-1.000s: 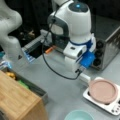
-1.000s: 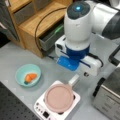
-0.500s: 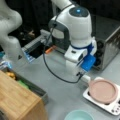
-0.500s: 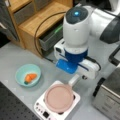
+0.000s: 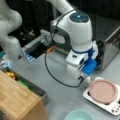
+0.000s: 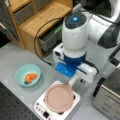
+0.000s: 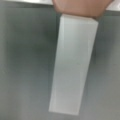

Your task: Pick up the pan. Place the pan on the table. Pick up the bowl. Place the bowl on the stove.

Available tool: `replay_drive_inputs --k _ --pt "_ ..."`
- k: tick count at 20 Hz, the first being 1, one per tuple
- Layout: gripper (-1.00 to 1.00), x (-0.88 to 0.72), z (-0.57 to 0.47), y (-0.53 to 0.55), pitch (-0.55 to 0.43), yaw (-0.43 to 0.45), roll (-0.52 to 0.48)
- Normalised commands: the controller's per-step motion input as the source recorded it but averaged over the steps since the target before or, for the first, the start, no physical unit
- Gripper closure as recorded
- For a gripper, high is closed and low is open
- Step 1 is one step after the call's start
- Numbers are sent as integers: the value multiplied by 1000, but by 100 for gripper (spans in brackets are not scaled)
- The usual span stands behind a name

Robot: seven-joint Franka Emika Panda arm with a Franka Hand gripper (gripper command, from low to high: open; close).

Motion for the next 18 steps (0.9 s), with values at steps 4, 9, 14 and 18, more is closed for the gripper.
replay_drive_inputs --k 4,9,14,18 --pt "-100 191 -26 -49 43 -139 67" --pt "-100 206 -26 -53 88 -116 17" --pt "-100 246 -29 -47 76 -81 -51" --pt "-100 254 -5 -15 69 -65 -68"
